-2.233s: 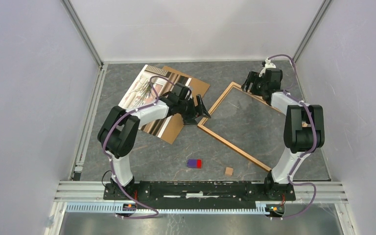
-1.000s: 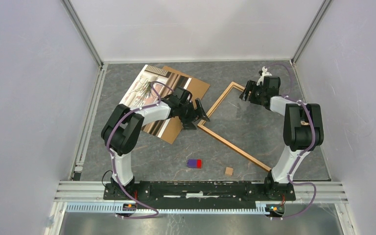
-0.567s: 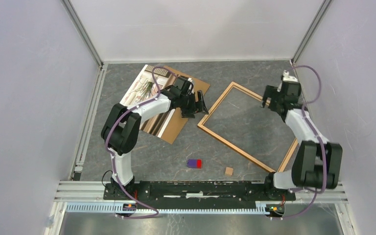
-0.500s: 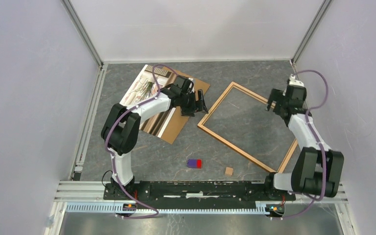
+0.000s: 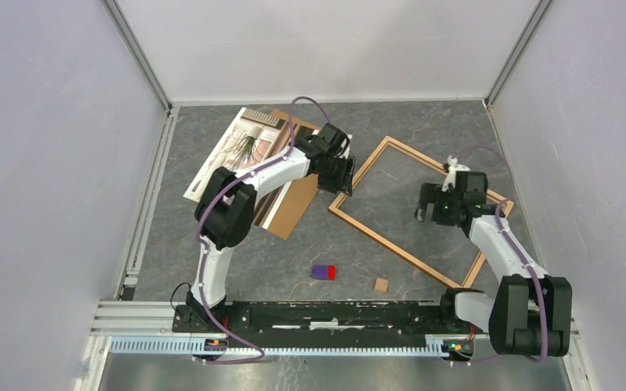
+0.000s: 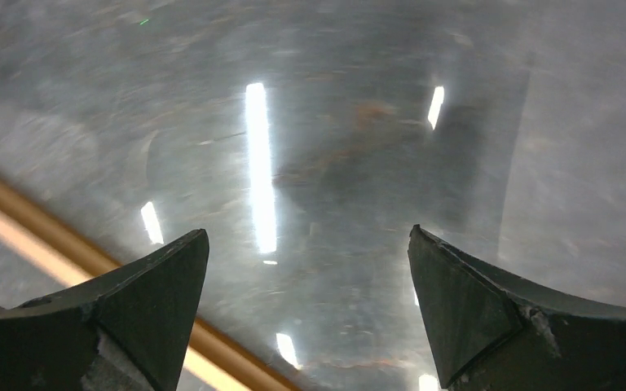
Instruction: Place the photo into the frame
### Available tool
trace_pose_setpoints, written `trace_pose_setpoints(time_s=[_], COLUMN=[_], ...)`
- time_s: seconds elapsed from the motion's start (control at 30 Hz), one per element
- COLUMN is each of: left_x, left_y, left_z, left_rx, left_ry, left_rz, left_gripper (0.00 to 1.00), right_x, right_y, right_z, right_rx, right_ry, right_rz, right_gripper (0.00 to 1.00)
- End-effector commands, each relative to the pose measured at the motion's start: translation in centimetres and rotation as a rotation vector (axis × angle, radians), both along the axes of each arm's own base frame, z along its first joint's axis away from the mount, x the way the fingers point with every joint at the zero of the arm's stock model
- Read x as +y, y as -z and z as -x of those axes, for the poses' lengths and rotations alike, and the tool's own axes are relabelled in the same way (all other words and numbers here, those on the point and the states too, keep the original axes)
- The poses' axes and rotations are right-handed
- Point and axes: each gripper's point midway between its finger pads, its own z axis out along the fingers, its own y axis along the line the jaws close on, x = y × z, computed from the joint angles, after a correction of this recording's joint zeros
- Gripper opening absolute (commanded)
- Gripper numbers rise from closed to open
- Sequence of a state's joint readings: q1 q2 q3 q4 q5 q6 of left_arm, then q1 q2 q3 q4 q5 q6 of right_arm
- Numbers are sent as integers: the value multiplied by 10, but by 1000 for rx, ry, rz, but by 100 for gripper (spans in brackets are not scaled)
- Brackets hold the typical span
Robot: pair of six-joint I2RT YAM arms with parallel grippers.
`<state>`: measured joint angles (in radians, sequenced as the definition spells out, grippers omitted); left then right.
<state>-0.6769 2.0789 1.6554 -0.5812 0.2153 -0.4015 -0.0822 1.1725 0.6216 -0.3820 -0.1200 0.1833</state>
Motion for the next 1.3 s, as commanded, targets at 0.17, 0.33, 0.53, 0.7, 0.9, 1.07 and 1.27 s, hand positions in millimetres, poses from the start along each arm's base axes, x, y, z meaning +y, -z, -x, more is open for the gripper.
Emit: trace_pose_setpoints(time_s=[0.17,0.33,0.53,0.7,0.9,1.07,1.27], left_x=[26,75,100,99,90,79,69], left_y=[-16,-46,-48,-35,-32,-36,-37], left_z=[-7,-1,21,34,35,24,8], left_rx=[39,87,171,222,259,284,308], left_ry=[-43,-206,-262,-270,-315,-373,-476], left_rz=[3,195,330,365,466,593,772], left_gripper=[71,74,74,74,74,80,84], right_x=[112,155,172,168,173,179,190], right_y=[-24,-6,4,19,26,24,-2], right_z=[-2,11,17,21,23,22,10], right_rx=[-176,-122,-86,-34,-18,-55,-166], right_ry=[-571,-767,-875,-912,-942,-951,-938], right_rz=[45,138,291,358,399,385,357], right_gripper=[82,64,57,51,37,24,2])
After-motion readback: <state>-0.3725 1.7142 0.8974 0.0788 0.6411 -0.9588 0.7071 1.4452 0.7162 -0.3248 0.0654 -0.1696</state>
